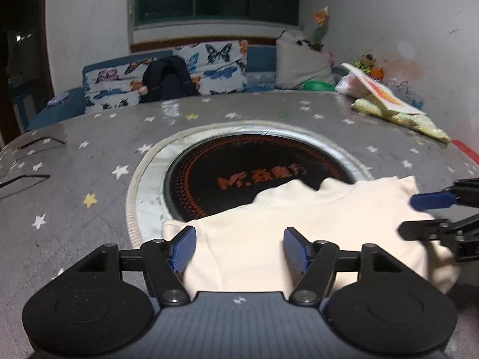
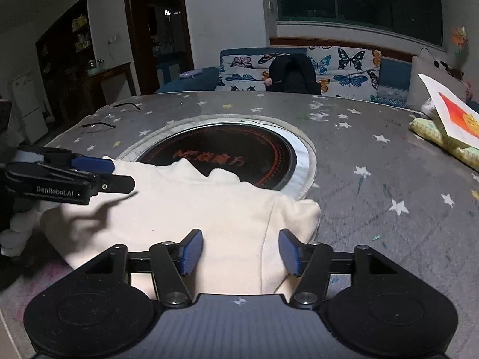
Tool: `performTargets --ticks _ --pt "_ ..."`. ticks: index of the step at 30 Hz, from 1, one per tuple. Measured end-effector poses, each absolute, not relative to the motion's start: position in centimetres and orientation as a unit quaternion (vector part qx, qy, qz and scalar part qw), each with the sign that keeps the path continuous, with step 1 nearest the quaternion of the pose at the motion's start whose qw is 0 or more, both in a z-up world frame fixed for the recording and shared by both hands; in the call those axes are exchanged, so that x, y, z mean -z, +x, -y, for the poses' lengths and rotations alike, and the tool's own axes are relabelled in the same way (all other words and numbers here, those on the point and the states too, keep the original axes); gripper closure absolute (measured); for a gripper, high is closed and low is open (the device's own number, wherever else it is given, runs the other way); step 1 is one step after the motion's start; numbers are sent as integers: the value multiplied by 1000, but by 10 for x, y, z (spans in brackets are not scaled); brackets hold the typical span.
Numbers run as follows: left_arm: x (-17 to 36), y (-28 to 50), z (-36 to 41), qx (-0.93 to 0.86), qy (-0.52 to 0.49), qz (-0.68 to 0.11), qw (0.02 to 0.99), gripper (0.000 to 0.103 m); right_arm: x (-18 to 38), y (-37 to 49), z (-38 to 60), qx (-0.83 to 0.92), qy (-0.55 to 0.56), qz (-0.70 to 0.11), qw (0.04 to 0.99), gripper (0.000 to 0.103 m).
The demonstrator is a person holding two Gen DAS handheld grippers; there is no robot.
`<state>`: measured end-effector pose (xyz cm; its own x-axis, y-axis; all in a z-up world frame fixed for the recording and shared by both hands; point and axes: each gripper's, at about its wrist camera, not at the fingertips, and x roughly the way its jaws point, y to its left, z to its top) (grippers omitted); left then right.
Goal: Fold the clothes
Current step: 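Press and smooth the folded sweatshirt edges with both grippers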
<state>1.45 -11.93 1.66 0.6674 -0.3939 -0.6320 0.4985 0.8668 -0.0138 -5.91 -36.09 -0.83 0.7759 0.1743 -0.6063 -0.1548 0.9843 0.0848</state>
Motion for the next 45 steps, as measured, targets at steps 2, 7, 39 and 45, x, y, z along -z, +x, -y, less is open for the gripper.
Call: performTargets --ticks 2,7,39,45 --pt "-20 11 116 246 74 -321 911 34 5 -62 357 -84 6 -316 945 40" --pt "-32 -19 112 261 76 -288 918 26 -1 -77 343 -92 -34 -295 950 34" --pt "-25 -91 97 264 136 -265 917 27 -4 -98 291 -151 -131 -281 939 29" --pt "-22 -88 92 261 122 -279 916 26 9 -88 277 -165 -144 -297 929 29"
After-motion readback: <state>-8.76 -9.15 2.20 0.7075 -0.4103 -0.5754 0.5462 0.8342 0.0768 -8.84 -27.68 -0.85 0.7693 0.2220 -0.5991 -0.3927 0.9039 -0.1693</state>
